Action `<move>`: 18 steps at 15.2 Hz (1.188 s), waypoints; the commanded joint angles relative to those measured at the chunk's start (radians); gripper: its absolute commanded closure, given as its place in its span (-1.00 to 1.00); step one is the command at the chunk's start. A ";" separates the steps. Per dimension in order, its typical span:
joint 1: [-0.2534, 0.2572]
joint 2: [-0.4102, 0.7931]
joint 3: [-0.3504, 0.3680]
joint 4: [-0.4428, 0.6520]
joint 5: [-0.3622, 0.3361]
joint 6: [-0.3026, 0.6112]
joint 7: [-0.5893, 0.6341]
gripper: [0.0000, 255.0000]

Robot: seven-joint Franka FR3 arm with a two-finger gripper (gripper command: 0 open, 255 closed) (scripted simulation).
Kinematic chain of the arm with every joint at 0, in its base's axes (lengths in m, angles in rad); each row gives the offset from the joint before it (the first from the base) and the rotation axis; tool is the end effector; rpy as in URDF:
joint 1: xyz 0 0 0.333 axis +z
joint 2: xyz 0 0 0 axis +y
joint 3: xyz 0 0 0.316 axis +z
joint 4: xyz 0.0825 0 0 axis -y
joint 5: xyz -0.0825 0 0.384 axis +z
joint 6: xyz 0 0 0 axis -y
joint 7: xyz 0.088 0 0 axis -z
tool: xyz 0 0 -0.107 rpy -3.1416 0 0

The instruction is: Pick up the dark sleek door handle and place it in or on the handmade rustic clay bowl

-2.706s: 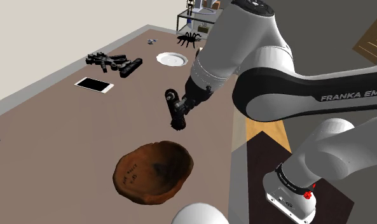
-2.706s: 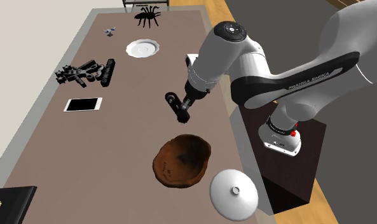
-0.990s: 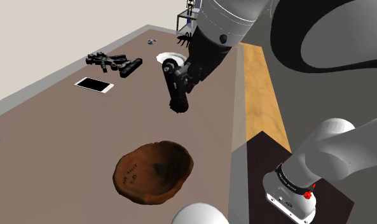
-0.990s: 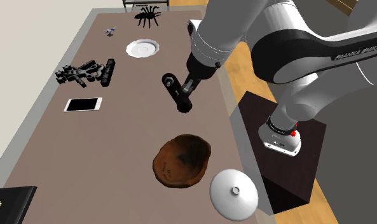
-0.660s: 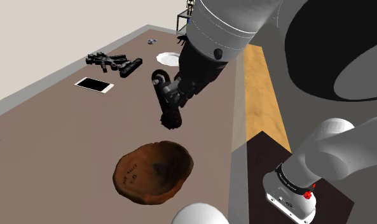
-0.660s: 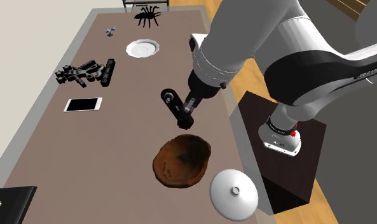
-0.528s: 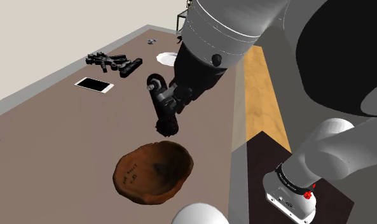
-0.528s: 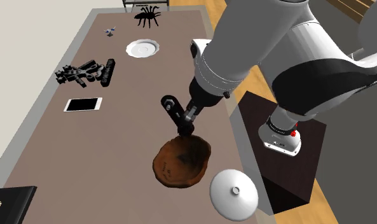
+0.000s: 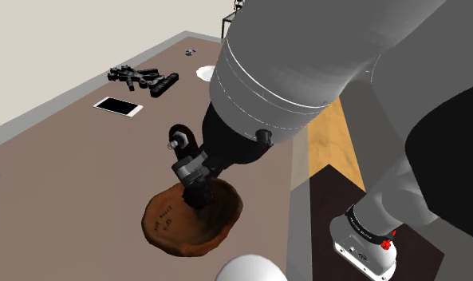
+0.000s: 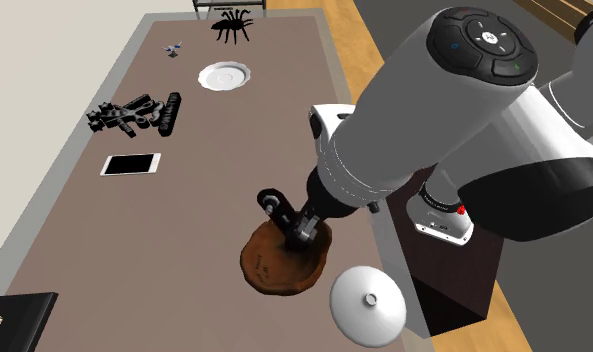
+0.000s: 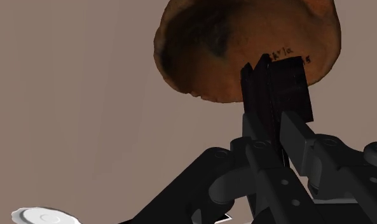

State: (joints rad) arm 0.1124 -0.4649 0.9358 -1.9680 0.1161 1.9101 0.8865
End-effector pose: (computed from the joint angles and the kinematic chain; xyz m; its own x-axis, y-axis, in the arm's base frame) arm 0.1750 0.4706 0.5944 0.9345 0.1142 0.3372 0.1270 -0.9918 -0.0161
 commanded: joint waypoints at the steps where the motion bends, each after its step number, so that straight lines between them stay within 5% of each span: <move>1: 0.005 -0.006 0.001 -0.031 0.005 0.026 0.001 1.00; 9: 0.009 -0.008 0.030 -0.140 0.014 0.135 0.018 1.00; 17: 0.009 -0.008 0.030 -0.140 0.014 0.135 0.018 1.00; 18: 0.009 -0.008 0.030 -0.140 0.014 0.135 0.018 -1.00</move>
State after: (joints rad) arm 0.1218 -0.4727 0.9659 -2.1081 0.1299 2.0454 0.9048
